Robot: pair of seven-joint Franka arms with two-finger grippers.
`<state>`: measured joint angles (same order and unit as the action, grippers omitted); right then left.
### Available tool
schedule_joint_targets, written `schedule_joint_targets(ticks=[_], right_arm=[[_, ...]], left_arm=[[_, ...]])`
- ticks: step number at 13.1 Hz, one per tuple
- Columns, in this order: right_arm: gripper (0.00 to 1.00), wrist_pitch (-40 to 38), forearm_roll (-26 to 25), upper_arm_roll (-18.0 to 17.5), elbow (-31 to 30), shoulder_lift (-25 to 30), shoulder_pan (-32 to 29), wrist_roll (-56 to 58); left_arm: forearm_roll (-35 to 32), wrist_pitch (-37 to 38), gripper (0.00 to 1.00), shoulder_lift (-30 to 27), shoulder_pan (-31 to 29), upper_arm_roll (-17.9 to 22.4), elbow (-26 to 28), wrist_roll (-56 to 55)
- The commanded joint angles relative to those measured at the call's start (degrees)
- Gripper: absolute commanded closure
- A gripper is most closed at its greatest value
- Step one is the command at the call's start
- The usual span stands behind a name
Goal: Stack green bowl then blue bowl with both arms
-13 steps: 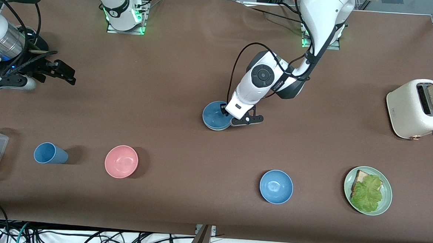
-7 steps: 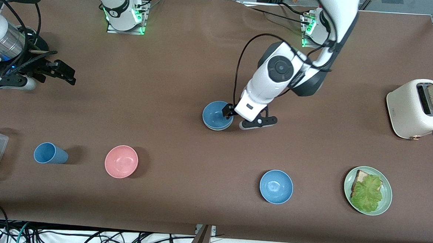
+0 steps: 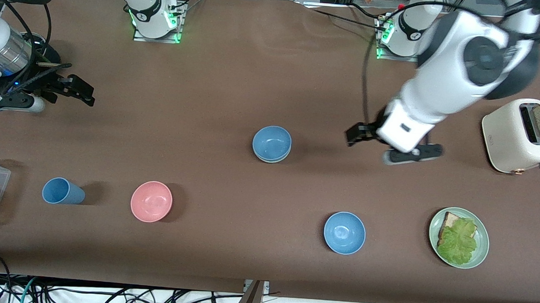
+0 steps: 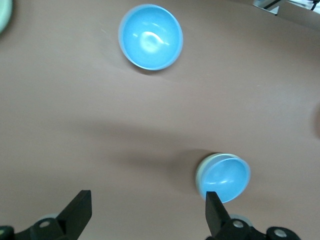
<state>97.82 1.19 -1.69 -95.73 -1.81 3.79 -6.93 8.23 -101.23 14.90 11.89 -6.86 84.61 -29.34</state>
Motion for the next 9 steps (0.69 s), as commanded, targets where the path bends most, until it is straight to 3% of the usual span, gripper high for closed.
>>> schedule_joint_targets(ticks=[1, 9], right_arm=[[0.00, -0.3, 0.2, -0.4, 1.5, -0.6, -0.4, -0.3], [0.00, -0.3, 0.3, -0.4, 1.5, -0.6, -0.4, -0.3]], left_arm=[[-1.5, 4.3, 0.00, -4.2, -6.5, -0.8, 0.5, 6.7], [-3.4, 10.0, 0.00, -7.0, -17.9, -0.8, 1.0, 26.0]])
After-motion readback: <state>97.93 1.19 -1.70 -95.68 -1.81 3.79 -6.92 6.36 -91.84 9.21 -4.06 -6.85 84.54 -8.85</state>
